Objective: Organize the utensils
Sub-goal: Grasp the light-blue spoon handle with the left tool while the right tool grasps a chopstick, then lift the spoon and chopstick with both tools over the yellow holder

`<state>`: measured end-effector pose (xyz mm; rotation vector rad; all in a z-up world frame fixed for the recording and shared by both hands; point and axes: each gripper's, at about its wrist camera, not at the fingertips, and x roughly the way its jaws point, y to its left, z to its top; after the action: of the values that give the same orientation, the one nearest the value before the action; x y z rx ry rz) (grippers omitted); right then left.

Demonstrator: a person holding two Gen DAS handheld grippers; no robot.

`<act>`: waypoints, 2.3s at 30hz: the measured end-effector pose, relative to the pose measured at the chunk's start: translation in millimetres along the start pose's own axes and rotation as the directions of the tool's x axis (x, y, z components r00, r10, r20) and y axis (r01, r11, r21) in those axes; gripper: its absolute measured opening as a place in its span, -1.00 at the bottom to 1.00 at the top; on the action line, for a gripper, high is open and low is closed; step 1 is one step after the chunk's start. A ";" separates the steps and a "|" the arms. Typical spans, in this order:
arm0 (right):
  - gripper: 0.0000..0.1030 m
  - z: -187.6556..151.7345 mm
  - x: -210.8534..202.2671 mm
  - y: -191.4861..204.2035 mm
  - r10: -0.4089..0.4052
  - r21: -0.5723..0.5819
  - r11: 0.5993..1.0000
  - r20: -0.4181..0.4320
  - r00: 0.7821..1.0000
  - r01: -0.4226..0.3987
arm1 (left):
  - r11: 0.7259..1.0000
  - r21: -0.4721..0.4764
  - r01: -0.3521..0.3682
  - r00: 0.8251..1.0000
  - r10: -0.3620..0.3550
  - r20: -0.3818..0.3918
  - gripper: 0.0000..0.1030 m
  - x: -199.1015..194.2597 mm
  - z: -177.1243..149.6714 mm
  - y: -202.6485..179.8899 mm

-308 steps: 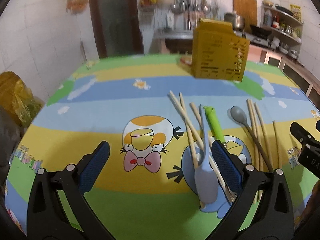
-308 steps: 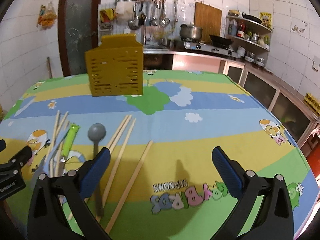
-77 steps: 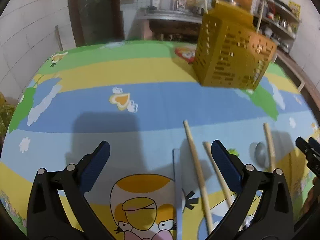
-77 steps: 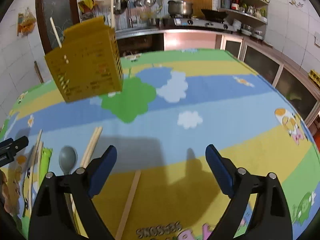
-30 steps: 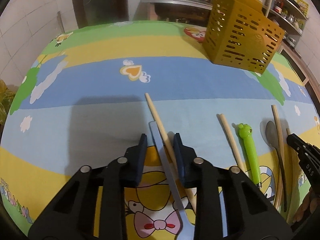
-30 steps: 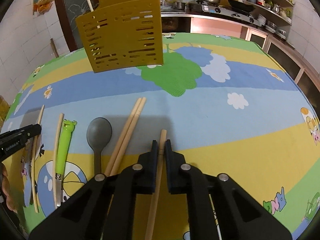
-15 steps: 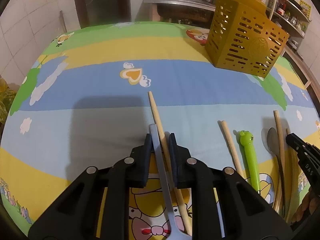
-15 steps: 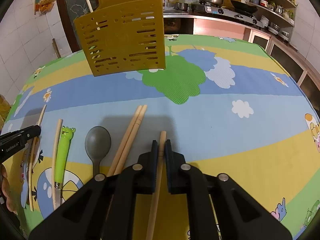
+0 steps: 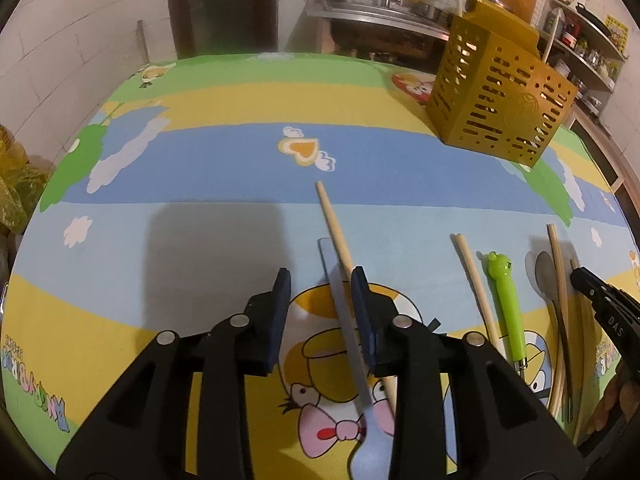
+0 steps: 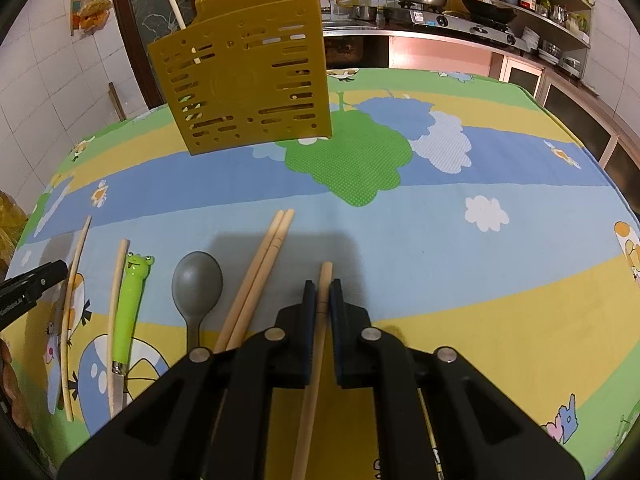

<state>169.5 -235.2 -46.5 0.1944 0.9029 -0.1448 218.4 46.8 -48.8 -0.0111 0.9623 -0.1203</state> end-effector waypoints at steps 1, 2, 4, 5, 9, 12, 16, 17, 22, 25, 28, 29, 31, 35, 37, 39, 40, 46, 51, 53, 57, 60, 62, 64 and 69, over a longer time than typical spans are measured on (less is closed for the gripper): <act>-0.85 -0.2 0.0 -0.3 0.001 0.001 1.000 0.000 1.000 -0.001 | 1.000 -0.004 -0.004 1.000 0.004 0.003 -0.39 -0.8 -0.9 1.4; -0.85 -0.4 -0.1 -0.2 0.001 0.001 1.000 0.001 1.000 -0.001 | 1.000 0.001 -0.007 1.000 0.007 0.001 -0.38 -0.3 -1.7 2.1; -0.85 -0.4 -0.2 -0.1 -0.001 0.001 1.000 0.001 1.000 0.001 | 1.000 0.010 -0.015 1.000 0.015 -0.009 -0.37 3.4 -3.3 1.0; -0.85 -0.7 -0.3 0.2 -0.003 0.000 1.000 0.002 1.000 0.003 | 1.000 0.011 -0.017 1.000 0.017 -0.004 -0.36 3.8 -3.6 0.6; -0.85 -1.0 -0.8 0.2 -0.005 -0.002 1.000 0.003 1.000 0.005 | 0.999 0.023 -0.024 1.000 0.024 -0.016 -0.24 6.8 -3.9 -3.9; -0.85 -0.9 -1.0 0.0 -0.005 0.001 1.000 0.003 1.000 0.005 | 0.998 0.046 -0.047 0.999 0.048 -0.012 -0.21 8.9 -5.1 -8.8; -0.85 -0.8 -1.1 -0.3 -0.008 0.007 1.000 -0.001 1.000 0.008 | 0.998 0.036 -0.053 0.998 0.054 -0.026 -0.22 13.1 -1.6 -9.0; -0.85 -0.3 -0.9 -0.4 -0.009 0.009 1.000 -0.004 1.000 0.009 | 0.998 0.030 -0.051 0.998 0.052 -0.033 -0.23 14.7 1.0 -8.7; -0.85 5.3 2.2 -2.0 -0.003 0.029 1.000 -0.025 1.000 0.004 | 0.999 0.012 -0.047 0.998 0.048 -0.048 -0.68 20.4 11.1 -7.5; -0.86 7.9 3.4 -3.1 0.007 0.041 0.999 -0.026 1.000 -0.006 | 0.999 0.001 -0.041 0.997 0.041 -0.060 -0.85 23.0 16.2 -6.8; -0.87 8.4 1.1 -4.3 0.028 0.057 0.998 -0.012 1.000 -0.027 | 0.999 -0.018 -0.027 0.998 0.025 -0.064 -0.88 22.9 20.0 -5.1; -0.87 8.9 -2.6 -4.1 0.033 0.056 0.998 0.005 0.999 -0.033 | 1.000 -0.026 -0.015 0.998 0.014 -0.056 -0.89 20.5 20.3 -4.3; -0.87 12.3 -14.6 -4.1 0.032 0.052 0.998 0.063 0.998 -0.036 | 0.999 -0.033 0.000 1.000 0.000 -0.019 -0.89 9.6 20.1 -5.2; -0.88 24.3 -39.9 -5.5 0.044 0.041 0.998 0.181 0.982 -0.053 | 0.999 -0.034 0.008 0.995 -0.005 0.097 -0.89 -23.0 23.2 -11.2; -0.88 30.5 -53.3 -5.4 0.045 0.033 0.998 0.244 0.969 -0.055 | 0.999 -0.039 0.016 0.986 -0.009 0.164 -0.89 -42.7 25.8 -14.8; -0.88 37.2 -67.9 -5.4 0.053 0.019 0.998 0.312 0.948 -0.062 | 0.999 -0.037 0.019 0.975 -0.011 0.222 -0.89 -58.7 26.6 -20.7; -0.88 39.9 -73.6 -5.3 0.055 0.012 0.998 0.340 0.939 -0.063 | 0.999 -0.036 0.026 0.968 -0.016 0.251 -0.89 -66.4 27.2 -23.2; -0.88 52.2 -104.1 -2.2 0.080 -0.033 0.997 0.491 0.868 -0.073 | 0.999 -0.008 0.050 0.922 -0.043 0.385 -0.89 -103.4 29.3 -45.8; -0.88 54.3 -112.8 -1.4 0.099 -0.056 0.995 0.542 0.835 -0.082 | 0.998 0.005 0.059 0.900 -0.056 0.432 -0.89 -115.5 28.0 -58.7; -0.88 53.3 -113.1 -1.7 0.106 -0.064 0.994 0.551 0.827 -0.085 | 0.998 0.012 0.060 0.898 -0.059 0.437 -0.89 -115.6 28.1 -63.1; -0.88 48.8 -113.8 -3.8 0.120 -0.069 0.993 0.560 0.820 -0.098 | 0.998 0.004 0.056 0.901 -0.052 0.431 -0.89 -110.9 28.8 -64.4; -0.88 48.1 -117.9 -5.1 0.127 -0.073 0.992 0.572 0.810 -0.104 | 0.999 0.003 0.053 0.900 -0.049 0.434 -0.89 -110.7 29.9 -66.0; -0.88 49.2 -120.6 -6.9 0.131 -0.075 0.991 0.579 0.805 -0.107 | 0.999 0.011 0.050 0.892 -0.049 0.449 -0.89 -114.0 30.8 -68.2; -0.88 50.4 -124.9 -7.7 0.137 -0.079 0.991 0.586 0.799 -0.112 | 0.999 0.020 0.047 0.884 -0.051 0.465 -0.89 -118.7 32.9 -70.4; -0.88 66.8 -134.6 -7.4 0.140 -0.091 0.990 0.615 0.776 -0.107 | 0.998 0.044 0.047 0.868 -0.062 0.493 -0.89 -128.4 44.8 -77.6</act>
<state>136.7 -251.9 99.3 0.1431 0.2253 -0.0540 174.9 -18.5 86.7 -0.0396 0.4443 -0.1748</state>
